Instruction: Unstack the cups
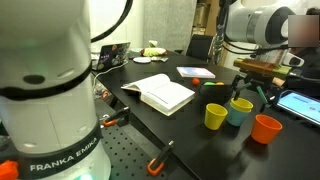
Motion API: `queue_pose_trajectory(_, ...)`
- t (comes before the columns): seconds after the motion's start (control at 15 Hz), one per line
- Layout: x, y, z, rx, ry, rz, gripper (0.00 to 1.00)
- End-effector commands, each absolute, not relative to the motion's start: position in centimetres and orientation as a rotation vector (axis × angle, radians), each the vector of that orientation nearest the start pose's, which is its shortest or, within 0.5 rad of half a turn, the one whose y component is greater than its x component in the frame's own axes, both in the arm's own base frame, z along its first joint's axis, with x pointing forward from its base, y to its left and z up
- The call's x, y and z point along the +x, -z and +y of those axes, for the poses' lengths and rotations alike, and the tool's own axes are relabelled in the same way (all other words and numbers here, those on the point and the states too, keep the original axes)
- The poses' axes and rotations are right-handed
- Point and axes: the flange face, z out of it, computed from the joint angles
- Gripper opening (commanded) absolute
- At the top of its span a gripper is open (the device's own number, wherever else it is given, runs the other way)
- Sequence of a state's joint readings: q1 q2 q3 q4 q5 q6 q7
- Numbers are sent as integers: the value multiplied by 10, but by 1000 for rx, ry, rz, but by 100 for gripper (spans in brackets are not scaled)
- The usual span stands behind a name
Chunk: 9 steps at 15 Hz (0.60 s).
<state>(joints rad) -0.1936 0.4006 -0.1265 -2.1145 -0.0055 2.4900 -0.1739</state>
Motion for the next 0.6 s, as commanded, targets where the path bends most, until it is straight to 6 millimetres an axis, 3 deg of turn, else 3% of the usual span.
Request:
queue_pose_trajectory(0.0, 548, -223, -177, -3203, -2, 218, 100)
queue_pose_trajectory(0.53, 546, -213, -171, -3207, 17, 187, 100)
